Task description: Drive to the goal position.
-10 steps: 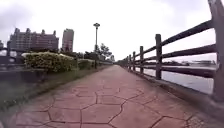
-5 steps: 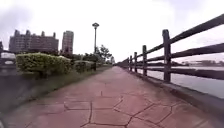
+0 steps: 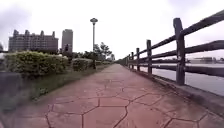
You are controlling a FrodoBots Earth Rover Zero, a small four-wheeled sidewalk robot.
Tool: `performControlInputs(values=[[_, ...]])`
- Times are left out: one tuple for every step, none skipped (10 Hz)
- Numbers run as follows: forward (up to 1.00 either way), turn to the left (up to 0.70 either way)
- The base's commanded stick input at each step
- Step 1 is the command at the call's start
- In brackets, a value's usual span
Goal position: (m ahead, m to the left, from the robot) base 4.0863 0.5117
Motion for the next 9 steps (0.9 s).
performControlInputs(values=[[1.0, -0.22], [1.0, 0.0], [1.0, 0.0], [1.0, 0.0], [1.0, 0.0], [1.0, 0.0], [1.0, 0.0], [1.0, 0.0], [1.0, 0.0]])
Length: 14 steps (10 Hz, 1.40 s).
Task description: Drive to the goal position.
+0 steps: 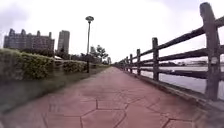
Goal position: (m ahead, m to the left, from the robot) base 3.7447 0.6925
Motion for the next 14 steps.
performControlInputs(values=[[1.0, 0.0], [1.0, 0.0], [1.0, 0.0], [1.0, 0.0], [1.0, 0.0], [1.0, 0.0], [1.0, 0.0], [1.0, 0.0], [1.0, 0.0], [1.0, 0.0], [1.0, 0.0], [1.0, 0.0], [1.0, 0.0], [1.0, 0.0]])
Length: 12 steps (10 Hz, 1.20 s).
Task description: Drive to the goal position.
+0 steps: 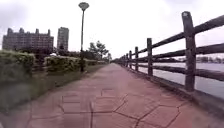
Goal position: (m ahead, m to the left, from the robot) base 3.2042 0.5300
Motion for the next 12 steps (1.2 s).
performControlInputs(values=[[1.0, 0.0], [1.0, 0.0], [1.0, 0.0], [1.0, 0.0], [1.0, 0.0], [1.0, 0.0], [1.0, 0.0], [1.0, 0.0], [1.0, 0.0], [1.0, 0.0], [1.0, 0.0], [1.0, 0.0]])
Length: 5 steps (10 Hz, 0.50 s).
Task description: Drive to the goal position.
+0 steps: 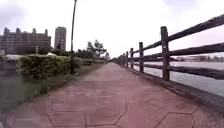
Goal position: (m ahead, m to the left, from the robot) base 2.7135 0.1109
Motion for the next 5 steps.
performControlInputs(values=[[1.0, 0.0], [1.0, 0.0], [1.0, 0.0], [1.0, 0.0], [1.0, 0.0]])
